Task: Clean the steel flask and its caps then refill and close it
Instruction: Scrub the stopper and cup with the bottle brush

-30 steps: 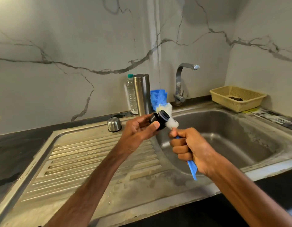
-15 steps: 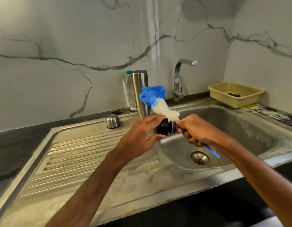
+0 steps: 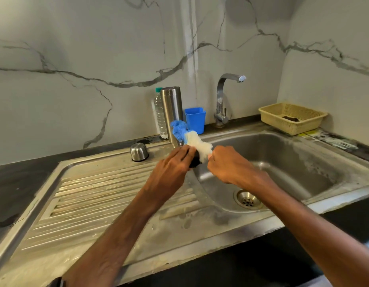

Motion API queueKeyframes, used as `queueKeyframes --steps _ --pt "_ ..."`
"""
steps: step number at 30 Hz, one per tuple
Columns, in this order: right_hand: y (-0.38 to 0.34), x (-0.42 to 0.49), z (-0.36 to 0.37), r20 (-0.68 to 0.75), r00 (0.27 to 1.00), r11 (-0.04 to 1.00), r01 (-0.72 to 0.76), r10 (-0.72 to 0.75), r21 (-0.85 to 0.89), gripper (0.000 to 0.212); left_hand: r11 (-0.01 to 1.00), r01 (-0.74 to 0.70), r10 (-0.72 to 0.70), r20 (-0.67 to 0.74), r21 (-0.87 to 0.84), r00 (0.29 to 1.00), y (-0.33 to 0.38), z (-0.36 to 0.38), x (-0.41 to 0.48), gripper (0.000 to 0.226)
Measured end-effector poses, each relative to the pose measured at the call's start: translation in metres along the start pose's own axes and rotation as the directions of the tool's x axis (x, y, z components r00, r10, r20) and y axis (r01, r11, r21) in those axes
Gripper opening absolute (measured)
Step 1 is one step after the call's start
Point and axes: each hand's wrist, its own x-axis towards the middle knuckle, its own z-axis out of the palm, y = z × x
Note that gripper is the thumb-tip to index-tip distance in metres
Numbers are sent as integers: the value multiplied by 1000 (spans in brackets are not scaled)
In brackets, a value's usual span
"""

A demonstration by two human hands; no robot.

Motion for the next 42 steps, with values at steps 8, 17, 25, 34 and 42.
queueKeyframes --steps 8,17,25,34,42 --pt "3 -1 1 -104 993 997 46 -52 -59 4 999 46 -45 21 -22 999 17 -5 6 67" --pt "17 1 14 -143 989 996 49 -39 70 33 940 275 -271 48 -202 961 -6 -6 3 60" --pt "21 16 16 -148 989 993 31 -13 116 32 871 425 -419 77 -246 905 -24 -6 2 51" --pt "27 17 15 -147 989 993 42 -25 114 30 851 461 -452 98 -250 887 -22 -6 1 53" --pt "30 23 15 -156 987 994 46 -30 102 31 845 473 -458 119 -251 881 -22 -6 -3 67"
